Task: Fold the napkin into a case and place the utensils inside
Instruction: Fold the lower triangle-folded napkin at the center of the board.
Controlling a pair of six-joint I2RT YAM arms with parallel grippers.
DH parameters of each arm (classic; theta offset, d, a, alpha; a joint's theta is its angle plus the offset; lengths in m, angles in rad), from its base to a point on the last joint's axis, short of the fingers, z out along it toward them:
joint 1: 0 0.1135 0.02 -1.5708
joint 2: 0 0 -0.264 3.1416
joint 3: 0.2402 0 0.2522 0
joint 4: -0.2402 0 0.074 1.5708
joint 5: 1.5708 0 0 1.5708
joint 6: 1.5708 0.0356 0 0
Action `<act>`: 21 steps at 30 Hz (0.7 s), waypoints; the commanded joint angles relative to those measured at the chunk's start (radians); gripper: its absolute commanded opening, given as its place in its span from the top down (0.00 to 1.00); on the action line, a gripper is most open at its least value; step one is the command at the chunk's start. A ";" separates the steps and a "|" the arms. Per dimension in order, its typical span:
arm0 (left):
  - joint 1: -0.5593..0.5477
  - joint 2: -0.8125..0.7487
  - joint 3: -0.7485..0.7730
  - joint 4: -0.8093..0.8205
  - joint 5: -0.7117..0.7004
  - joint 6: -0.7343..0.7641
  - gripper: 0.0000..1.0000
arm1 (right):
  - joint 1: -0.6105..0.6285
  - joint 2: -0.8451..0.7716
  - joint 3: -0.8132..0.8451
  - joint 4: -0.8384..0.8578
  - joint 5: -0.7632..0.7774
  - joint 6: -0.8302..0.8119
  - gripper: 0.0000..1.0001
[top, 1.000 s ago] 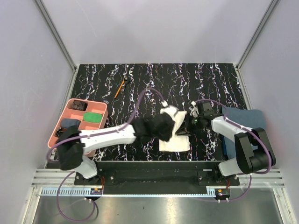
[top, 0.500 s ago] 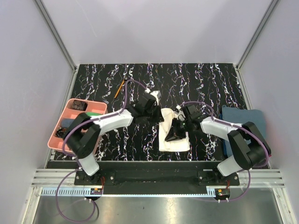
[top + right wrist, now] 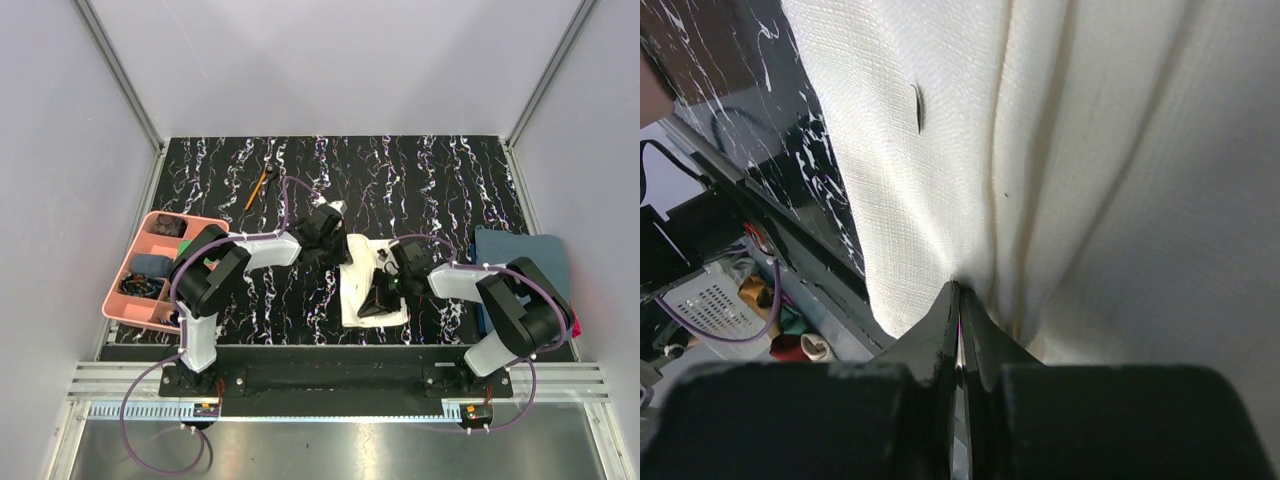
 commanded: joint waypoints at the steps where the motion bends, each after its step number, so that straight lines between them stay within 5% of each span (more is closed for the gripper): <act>1: 0.010 -0.007 0.044 -0.003 -0.073 0.042 0.95 | 0.006 -0.054 -0.041 -0.027 0.084 -0.003 0.93; 9: 0.010 -0.082 0.102 0.012 0.131 0.014 0.92 | -0.023 -0.154 0.063 -0.140 0.078 -0.013 0.90; 21: 0.038 0.057 0.251 -0.002 0.143 -0.019 0.94 | -0.047 -0.106 0.155 -0.171 0.044 -0.035 0.87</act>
